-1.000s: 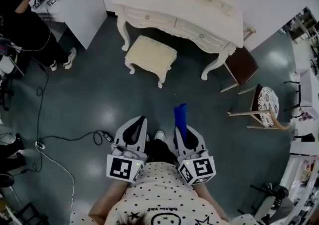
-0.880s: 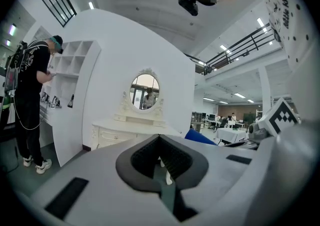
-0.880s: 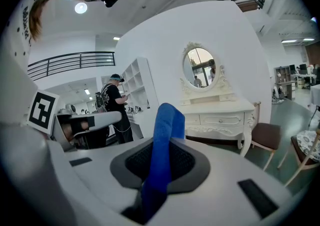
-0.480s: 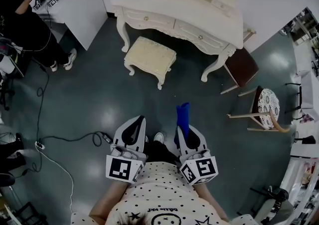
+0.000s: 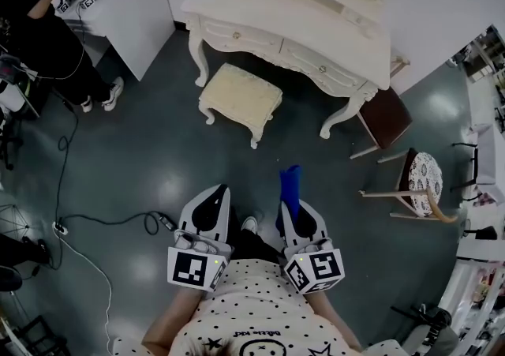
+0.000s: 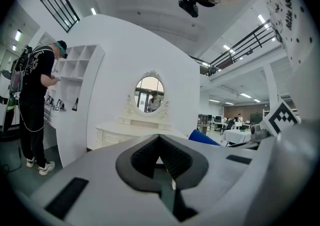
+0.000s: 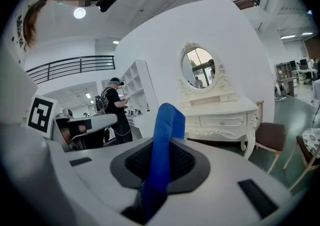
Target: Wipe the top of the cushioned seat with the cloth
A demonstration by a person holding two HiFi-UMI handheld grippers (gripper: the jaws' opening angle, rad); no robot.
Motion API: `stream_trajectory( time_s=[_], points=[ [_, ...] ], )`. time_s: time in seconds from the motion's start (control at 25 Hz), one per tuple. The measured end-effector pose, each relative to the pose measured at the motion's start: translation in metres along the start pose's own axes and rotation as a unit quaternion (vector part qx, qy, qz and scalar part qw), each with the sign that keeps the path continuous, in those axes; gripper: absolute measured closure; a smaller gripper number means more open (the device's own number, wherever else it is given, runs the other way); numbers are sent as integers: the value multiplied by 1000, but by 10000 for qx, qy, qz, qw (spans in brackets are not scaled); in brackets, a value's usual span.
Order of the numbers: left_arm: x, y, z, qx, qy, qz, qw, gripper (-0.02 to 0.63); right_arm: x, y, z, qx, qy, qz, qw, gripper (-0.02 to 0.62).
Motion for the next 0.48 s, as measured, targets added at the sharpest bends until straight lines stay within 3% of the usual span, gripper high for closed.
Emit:
stream_trajectory(
  time_s=[0.48],
  points=[
    [-41,103,-8,-112,8,367,9993,608,-95,46,-27,-14,-134,287,9995,534]
  ],
)
Point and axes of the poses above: the fingertips, and each gripper's own axes: x backward along the fingers, y to its left, z out of its underside, the point moved 4 cm from there along x, backward along the fingers, and after that the axes turned 6 degrees about -x, right-handed, at the moved point
